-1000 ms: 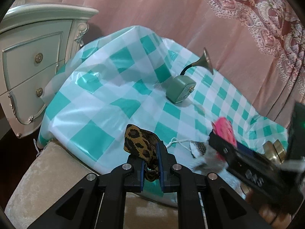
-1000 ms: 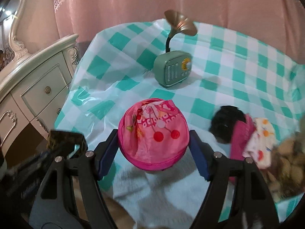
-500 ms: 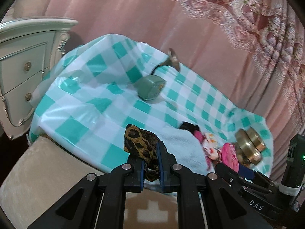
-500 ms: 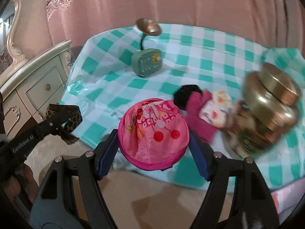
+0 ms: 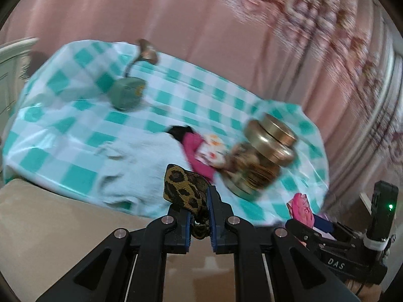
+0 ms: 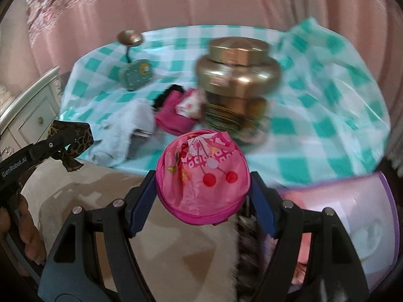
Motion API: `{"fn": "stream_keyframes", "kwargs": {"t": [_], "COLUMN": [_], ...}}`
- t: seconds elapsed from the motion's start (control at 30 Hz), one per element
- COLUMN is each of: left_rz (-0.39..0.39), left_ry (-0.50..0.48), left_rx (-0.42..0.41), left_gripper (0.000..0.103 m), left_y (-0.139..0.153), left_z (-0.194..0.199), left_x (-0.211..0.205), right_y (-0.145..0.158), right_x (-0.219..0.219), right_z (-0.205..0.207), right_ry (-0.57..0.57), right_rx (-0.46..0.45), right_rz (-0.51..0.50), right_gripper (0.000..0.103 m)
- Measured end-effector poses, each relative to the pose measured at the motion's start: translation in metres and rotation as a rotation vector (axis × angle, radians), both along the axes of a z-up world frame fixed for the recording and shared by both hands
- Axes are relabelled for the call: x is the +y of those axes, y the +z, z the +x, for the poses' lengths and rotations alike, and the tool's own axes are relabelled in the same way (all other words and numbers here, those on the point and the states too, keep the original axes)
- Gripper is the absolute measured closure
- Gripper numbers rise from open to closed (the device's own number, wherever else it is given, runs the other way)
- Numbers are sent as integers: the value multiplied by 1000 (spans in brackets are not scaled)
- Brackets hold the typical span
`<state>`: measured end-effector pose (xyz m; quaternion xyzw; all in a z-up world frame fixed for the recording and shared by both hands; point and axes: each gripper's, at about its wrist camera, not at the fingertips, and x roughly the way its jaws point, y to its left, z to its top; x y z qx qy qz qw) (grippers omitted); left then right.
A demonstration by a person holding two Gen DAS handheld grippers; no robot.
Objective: Organize soft objects
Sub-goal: 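Carry the leopard-print item and pink pouch into the box and release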
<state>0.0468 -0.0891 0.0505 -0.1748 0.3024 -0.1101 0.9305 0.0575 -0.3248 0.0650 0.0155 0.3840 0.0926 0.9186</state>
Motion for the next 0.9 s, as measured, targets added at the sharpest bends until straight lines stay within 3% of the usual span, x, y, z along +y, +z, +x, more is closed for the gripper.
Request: {"fn": "stream_keyframes", "kwargs": {"t": [0.53, 0.8, 0.87, 0.9], "left_rz": [69, 99, 114, 121], "left_ry": [-447, -633, -676, -696], "left_rx": [52, 93, 118, 131], "left_gripper": [92, 89, 77, 56], "left_y": [-4, -10, -15, -17], "left_z": [-29, -49, -52, -53], "left_x": [-157, -217, -230, -238], "right_y": [-15, -29, -31, -32], "right_x": [-150, -193, -201, -203], "right_z": [-61, -83, -87, -88], "right_ry": [-284, -380, -402, -408], "right_rx": [42, 66, 72, 74], "right_rz": [-4, -2, -2, -1], "right_gripper": [28, 28, 28, 28]}}
